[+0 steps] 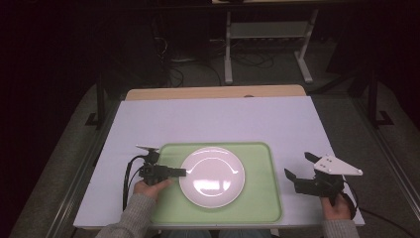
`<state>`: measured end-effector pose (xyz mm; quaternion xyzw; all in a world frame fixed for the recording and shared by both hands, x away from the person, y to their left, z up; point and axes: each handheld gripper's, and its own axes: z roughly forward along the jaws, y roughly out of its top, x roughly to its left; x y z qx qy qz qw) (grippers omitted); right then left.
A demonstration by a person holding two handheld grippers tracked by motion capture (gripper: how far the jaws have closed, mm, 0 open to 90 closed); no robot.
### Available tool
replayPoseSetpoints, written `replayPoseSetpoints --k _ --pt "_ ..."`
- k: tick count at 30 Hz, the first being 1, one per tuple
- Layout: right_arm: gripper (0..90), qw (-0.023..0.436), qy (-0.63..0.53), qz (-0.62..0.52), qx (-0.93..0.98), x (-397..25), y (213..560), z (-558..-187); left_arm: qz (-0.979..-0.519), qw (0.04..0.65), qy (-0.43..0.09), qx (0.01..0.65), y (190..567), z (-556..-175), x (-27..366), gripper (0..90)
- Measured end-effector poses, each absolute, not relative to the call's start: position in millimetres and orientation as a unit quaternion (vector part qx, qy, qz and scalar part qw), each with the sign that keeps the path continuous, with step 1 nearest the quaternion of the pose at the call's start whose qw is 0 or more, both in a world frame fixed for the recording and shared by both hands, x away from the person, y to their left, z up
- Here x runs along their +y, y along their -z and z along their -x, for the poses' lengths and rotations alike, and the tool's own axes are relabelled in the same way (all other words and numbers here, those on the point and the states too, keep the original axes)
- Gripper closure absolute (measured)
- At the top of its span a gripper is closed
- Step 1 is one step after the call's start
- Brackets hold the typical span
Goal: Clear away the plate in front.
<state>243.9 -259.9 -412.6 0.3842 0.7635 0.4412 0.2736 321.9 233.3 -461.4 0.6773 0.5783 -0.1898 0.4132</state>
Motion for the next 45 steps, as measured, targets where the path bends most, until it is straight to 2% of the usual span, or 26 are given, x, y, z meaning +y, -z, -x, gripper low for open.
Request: replayPoseSetpoints --k 7,29,45 --pt "13.5 0.273 -0.441 -0.384 0.764 -260 413 -244 -0.678 0.415 0.190 0.576 461 -322 233 74.3" --pt "13.4 0.273 -0.435 -0.383 0.767 -258 414 -245 -0.692 0.429 0.145 0.561 446 -319 246 70.0" --pt "13.4 0.272 -0.433 -0.385 0.769 -258 414 -246 -0.720 0.432 0.087 0.537 428 -314 250 61.9"
